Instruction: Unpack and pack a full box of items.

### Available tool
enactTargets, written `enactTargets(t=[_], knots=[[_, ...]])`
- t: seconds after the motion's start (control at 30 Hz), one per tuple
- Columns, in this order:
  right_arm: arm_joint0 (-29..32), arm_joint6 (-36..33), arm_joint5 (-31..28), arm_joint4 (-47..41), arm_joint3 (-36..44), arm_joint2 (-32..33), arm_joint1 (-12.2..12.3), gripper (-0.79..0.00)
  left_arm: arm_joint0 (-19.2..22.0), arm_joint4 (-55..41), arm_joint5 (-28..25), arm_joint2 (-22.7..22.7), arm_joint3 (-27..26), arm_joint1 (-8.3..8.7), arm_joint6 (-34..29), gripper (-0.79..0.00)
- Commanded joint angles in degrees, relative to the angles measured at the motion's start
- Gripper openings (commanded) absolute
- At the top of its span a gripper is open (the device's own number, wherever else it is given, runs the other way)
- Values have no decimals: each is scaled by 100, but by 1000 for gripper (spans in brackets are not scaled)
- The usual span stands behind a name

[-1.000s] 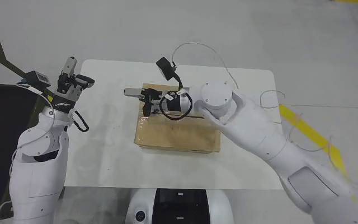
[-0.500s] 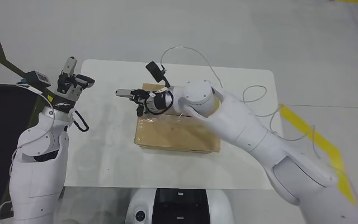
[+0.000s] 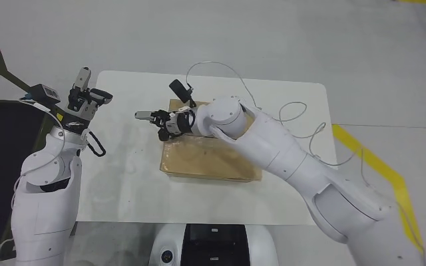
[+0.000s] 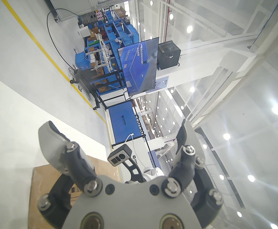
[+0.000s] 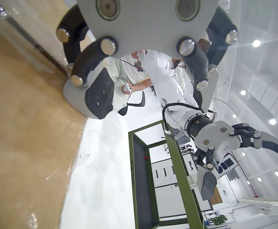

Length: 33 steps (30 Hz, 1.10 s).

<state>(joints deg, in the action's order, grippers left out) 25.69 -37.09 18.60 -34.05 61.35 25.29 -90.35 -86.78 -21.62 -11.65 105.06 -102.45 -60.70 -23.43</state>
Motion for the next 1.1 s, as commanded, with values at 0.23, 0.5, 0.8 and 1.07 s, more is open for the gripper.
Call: enactTargets(t=[0.23, 0.5, 0.8, 1.07], knots=[[153, -92, 386, 464, 173, 169, 71, 0, 0, 1, 0, 0, -1, 0, 0, 0], [464, -93, 717, 904, 647, 498, 268, 0, 0, 1, 0, 0, -1, 0, 0, 0], [989, -152, 1123, 1374, 1423, 1050, 587, 0, 0, 1, 0, 0, -1, 0, 0, 0], [1437, -240, 1467, 1839, 2077, 1468, 835, 0, 0, 1, 0, 0, -1, 0, 0, 0]])
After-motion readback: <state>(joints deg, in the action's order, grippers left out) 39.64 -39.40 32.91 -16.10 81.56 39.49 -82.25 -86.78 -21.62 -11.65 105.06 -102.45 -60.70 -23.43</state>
